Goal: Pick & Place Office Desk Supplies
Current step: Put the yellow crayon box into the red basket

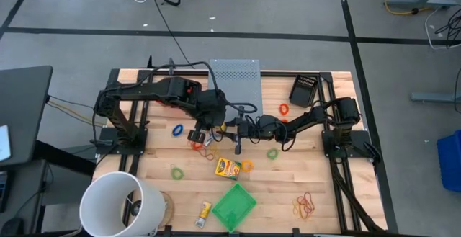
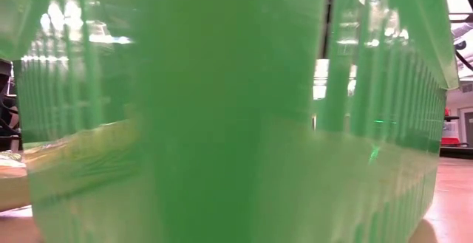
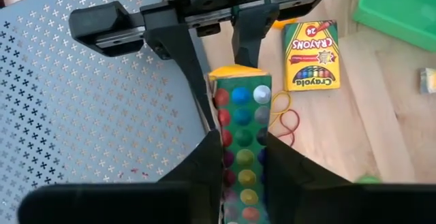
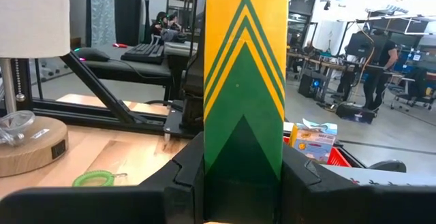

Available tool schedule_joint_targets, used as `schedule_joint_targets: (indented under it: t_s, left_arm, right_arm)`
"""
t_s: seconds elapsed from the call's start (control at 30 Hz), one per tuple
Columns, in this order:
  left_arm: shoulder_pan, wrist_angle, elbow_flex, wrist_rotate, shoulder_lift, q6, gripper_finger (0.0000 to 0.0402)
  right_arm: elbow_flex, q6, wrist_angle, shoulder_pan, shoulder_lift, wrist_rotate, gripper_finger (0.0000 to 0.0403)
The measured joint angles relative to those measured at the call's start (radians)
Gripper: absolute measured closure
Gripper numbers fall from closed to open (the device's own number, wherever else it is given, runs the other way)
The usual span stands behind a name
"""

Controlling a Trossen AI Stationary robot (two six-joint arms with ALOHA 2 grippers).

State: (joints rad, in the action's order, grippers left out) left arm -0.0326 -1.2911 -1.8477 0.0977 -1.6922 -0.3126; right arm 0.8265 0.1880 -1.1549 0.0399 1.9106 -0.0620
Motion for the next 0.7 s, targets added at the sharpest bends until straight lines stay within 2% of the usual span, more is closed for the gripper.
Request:
schedule_joint_targets:
  t_s: [0.17,0.37,0.47,0.57,0.7]
  left_arm:
    - [0.001,0.000,0.000,0.000,0.000,-0.014,0.0328]
    - [0.010,-0.029,0.000,0.000,0.000,-0.021,0.0336]
    - [0.019,-0.051,0.000,0.010,0.000,0.009,0.0336]
    - [0.041,-0.079,0.000,0.006,0.000,0.053,0.0336]
    - [0.077,-0.085,0.000,-0.013,0.000,0.111,0.0338]
  right_arm:
    - [0.000,-0.005,0.000,0.000,0.000,0.003,0.0286]
    - [0.001,-0.063,0.001,0.004,-0.002,0.007,0.0154]
    - [0.002,-0.086,0.031,0.003,-0.003,0.002,0.0113]
    - [0.003,-0.093,0.071,0.008,-0.005,0.001,0.0102]
    - [0.003,-0.078,0.080,0.026,-0.005,-0.019,0.0111]
